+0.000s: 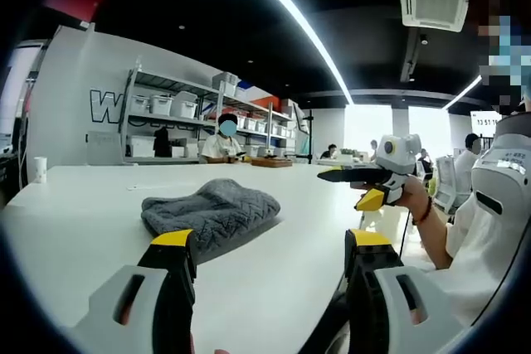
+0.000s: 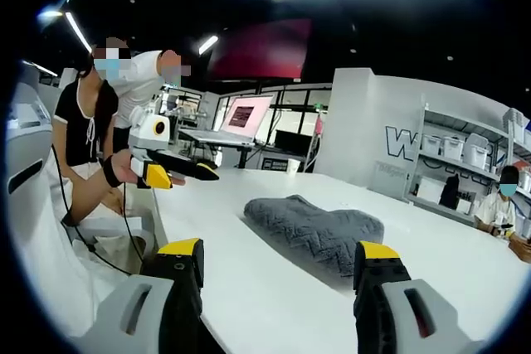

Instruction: Open the folded towel by lifting each exposed corner and separating the folded layers until the towel lies flat within the target outline without major curled edges

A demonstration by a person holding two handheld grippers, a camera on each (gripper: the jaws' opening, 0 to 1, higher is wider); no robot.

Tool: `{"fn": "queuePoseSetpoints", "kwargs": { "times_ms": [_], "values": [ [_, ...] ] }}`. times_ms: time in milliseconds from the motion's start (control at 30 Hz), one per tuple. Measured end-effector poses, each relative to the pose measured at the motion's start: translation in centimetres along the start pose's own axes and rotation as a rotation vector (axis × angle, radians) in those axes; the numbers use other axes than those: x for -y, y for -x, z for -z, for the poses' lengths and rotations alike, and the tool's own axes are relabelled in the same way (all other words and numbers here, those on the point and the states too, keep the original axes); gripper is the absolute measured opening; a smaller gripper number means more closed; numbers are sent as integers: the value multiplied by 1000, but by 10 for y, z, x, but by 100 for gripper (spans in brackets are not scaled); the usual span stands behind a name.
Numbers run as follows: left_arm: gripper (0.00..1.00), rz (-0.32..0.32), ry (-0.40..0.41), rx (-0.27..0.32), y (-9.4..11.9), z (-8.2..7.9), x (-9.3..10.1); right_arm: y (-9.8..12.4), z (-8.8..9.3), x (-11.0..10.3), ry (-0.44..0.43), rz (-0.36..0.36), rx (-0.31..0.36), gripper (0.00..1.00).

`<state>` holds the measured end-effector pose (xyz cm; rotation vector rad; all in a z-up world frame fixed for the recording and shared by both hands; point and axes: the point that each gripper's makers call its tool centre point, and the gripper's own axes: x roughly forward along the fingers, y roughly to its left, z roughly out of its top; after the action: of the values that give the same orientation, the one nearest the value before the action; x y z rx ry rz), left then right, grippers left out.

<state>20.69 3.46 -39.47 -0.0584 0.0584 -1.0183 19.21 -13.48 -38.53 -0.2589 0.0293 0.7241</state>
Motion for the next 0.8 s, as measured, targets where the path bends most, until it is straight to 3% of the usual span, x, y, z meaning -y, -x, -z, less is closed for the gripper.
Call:
{"fn": "queuePoseSetpoints", "kwargs": {
  "times_ms": [333, 567, 800],
  "values": [
    [72, -9, -9, 4, 1, -4, -4, -5, -1, 1, 12, -7, -8, 71],
    [72, -34, -24, -30, -2, 4, -11, -6, -4, 1, 20, -7, -8, 70],
    [71, -14, 3, -3, -4, -3, -10, -8, -2, 9, -15, -1, 4, 70]
  ]
}}
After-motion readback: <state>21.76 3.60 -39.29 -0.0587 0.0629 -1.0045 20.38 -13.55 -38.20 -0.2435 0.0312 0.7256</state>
